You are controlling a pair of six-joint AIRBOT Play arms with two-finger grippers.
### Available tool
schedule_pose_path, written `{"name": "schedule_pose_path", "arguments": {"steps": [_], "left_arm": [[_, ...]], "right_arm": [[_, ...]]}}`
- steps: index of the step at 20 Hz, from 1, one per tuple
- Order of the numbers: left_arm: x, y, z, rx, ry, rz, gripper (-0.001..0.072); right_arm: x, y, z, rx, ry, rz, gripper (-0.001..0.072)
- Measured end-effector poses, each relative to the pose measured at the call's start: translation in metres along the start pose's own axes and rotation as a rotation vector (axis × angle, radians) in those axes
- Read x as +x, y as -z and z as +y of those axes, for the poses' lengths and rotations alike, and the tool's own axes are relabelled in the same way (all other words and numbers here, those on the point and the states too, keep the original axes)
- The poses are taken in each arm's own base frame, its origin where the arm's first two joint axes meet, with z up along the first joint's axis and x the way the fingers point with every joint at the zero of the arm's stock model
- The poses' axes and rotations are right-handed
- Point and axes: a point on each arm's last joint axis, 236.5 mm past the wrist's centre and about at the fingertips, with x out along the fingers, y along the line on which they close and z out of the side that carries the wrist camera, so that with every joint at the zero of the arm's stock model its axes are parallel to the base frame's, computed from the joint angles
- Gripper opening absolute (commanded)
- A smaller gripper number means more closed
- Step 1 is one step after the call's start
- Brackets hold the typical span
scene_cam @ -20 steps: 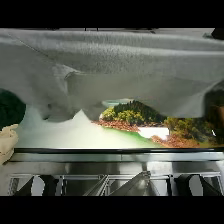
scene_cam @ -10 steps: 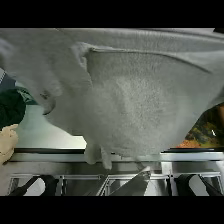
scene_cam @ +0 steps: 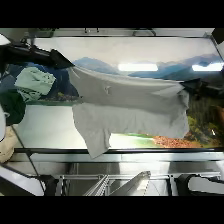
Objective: Fold the shirts.
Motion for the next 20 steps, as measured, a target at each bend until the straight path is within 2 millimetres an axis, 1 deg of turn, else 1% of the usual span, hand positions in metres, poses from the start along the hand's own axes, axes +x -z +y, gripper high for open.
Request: {"name": "schedule_pose_path", "arguments": {"steps": [2, 4, 6, 8, 11, 13, 15, 17, 20], "left_arm": [[0.026, -0.001, 0.029, -0.034, -0.003, 0.015, 0.0016], [0.046, 0.001, 0.054, -0.076, -0.012, 0.016, 0.0016], [0.060, 0.006, 0.073, -0.109, -0.024, 0.015, 0.0016], [0.072, 0.013, 0.087, -0.125, -0.028, 0.022, 0.0016], [0.082, 0.023, 0.098, -0.140, -0.032, 0.043, 0.0015], [0.084, 0.033, 0.105, -0.144, -0.048, 0.075, 0.0015], [0.085, 0.044, 0.107, -0.150, -0.054, 0.118, 0.0014], [0.084, 0.054, 0.106, -0.158, -0.050, 0.158, 0.0012], [0.084, 0.064, 0.102, -0.168, -0.037, 0.202, 0.0006]], "right_arm": [[0.016, -0.013, -0.023, 0.028, -0.031, -0.024, 0.0014], [0.027, -0.024, -0.042, 0.037, -0.043, -0.039, 0.0014], [0.033, -0.034, -0.054, 0.031, -0.038, -0.055, 0.0013], [0.035, -0.039, -0.068, 0.003, 0.005, -0.052, 0.0014], [0.035, -0.033, -0.093, -0.045, 0.111, 0.006, 0.0013], [0.033, -0.024, -0.109, -0.066, 0.183, 0.060, 0.0013], [0.029, -0.017, -0.121, -0.087, 0.236, 0.100, 0.0013], [0.026, -0.014, -0.127, -0.102, 0.267, 0.121, 0.0013], [0.020, -0.020, -0.124, -0.147, 0.300, 0.131, 0.0013]]}}
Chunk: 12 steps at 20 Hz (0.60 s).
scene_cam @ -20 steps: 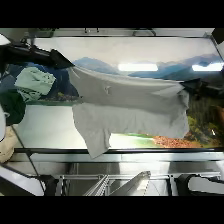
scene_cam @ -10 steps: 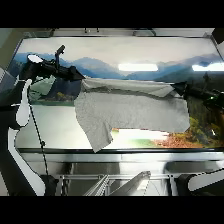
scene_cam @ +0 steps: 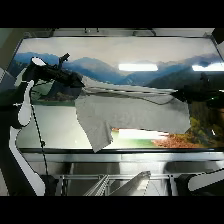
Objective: Fold the shirts.
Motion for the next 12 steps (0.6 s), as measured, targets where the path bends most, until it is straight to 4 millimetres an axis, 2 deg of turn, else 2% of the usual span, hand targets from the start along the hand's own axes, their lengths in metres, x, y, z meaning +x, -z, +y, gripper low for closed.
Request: {"name": "schedule_pose_path", "arguments": {"steps": [2, 3, 4, 8, 9, 12], "left_arm": [[0.003, 0.004, -0.004, 0.004, 0.005, 0.021, 0.0009], [0.006, 0.005, -0.006, 0.006, 0.005, 0.027, 0.0098], [0.008, 0.006, -0.008, 0.010, 0.006, 0.035, 0.0294], [0.010, 0.015, -0.019, 0.005, 0.027, 0.087, 0.0298], [0.005, 0.018, -0.021, -0.003, 0.036, 0.102, 0.0298], [-0.024, 0.032, -0.023, -0.063, 0.059, 0.141, 0.0297]], "right_arm": [[-0.005, -0.007, 0.004, -0.029, 0.015, -0.007, 0.0033], [-0.007, -0.010, 0.005, -0.040, 0.022, -0.012, 0.0190], [-0.008, -0.012, 0.005, -0.050, 0.029, -0.014, 0.0252], [-0.016, -0.008, 0.013, -0.060, 0.021, 0.016, 0.0265], [-0.024, -0.006, 0.013, -0.059, 0.036, 0.031, 0.0303], [-0.063, 0.012, 0.007, -0.046, 0.124, 0.111, 0.0291]]}}
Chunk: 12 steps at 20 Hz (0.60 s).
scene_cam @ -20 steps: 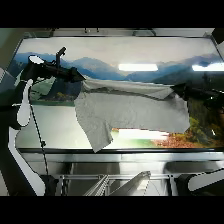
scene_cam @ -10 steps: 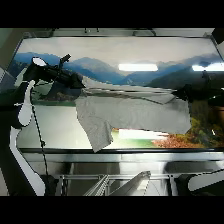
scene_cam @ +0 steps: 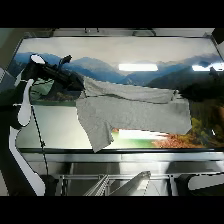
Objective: Fold the shirts.
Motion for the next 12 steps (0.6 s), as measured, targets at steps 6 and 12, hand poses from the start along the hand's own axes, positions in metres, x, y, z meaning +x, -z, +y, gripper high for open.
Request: {"name": "schedule_pose_path", "arguments": {"steps": [6, 12], "left_arm": [[-0.055, 0.069, -0.005, -0.136, 0.014, -0.090, 0.0297], [-0.043, 0.147, 0.009, -0.261, -0.077, -0.276, 0.0687]], "right_arm": [[-0.075, 0.091, -0.032, 0.187, 0.194, 0.052, 0.0529], [-0.067, 0.160, -0.063, 0.343, 0.262, 0.016, 0.0454]]}}
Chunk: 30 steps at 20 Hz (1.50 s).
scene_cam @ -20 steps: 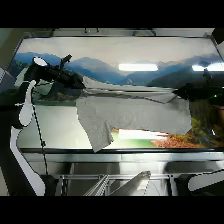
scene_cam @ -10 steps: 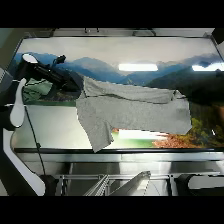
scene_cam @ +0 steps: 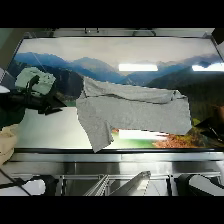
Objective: Fold the shirts.
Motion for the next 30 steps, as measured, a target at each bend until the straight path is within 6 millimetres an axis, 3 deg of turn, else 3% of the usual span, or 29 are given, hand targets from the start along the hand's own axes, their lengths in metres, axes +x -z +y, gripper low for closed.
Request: {"name": "schedule_pose_path", "arguments": {"steps": [5, 7, 9, 10, 16, 17, 18, 20, 22, 24, 26, 30], "left_arm": [[0.008, 0.035, 0.009, -0.050, -0.008, -0.007, 0.0686], [0.011, 0.042, 0.007, -0.047, -0.007, 0.004, 0.0686], [0.017, 0.045, 0.004, -0.033, -0.010, 0.017, 0.0686], [0.022, 0.047, 0.002, -0.022, -0.014, 0.024, 0.0686], [0.077, 0.044, -0.004, -0.011, -0.021, 0.075, 0.0664], [0.088, 0.044, -0.006, -0.019, -0.012, 0.096, 0.0539], [0.098, 0.044, -0.007, -0.020, -0.005, 0.114, 0.0461], [0.118, 0.048, -0.014, -0.023, 0.022, 0.174, 0.0355], [0.133, 0.053, -0.017, -0.007, 0.029, 0.228, 0.0001], [0.138, 0.057, -0.021, 0.024, 0.030, 0.274, 0.0017], [0.130, 0.061, -0.032, 0.044, 0.067, 0.308, 0.0017], [0.086, 0.059, -0.038, 0.018, 0.124, 0.252, 0.0018]], "right_arm": [[0.034, 0.004, 0.001, 0.029, -0.089, 0.031, 0.0441], [0.047, 0.008, 0.011, 0.046, -0.151, 0.067, 0.0430], [0.059, 0.011, 0.016, 0.034, -0.173, 0.094, 0.0121], [0.065, 0.011, 0.020, 0.023, -0.183, 0.102, 0.0014], [0.070, 0.002, 0.053, -0.023, -0.266, 0.070, 0.0013], [0.067, 0.001, 0.059, -0.030, -0.280, 0.065, 0.0013], [0.064, 0.000, 0.064, -0.036, -0.292, 0.056, 0.0013], [0.057, -0.003, 0.072, -0.054, -0.307, 0.036, 0.0013], [0.048, -0.003, 0.082, -0.074, -0.328, 0.020, 0.0012], [0.039, 0.001, 0.092, -0.095, -0.352, 0.024, 0.0013], [0.031, 0.007, 0.100, -0.092, -0.372, 0.038, 0.0012], [0.013, 0.015, 0.092, -0.050, -0.320, 0.055, 0.0012]]}}
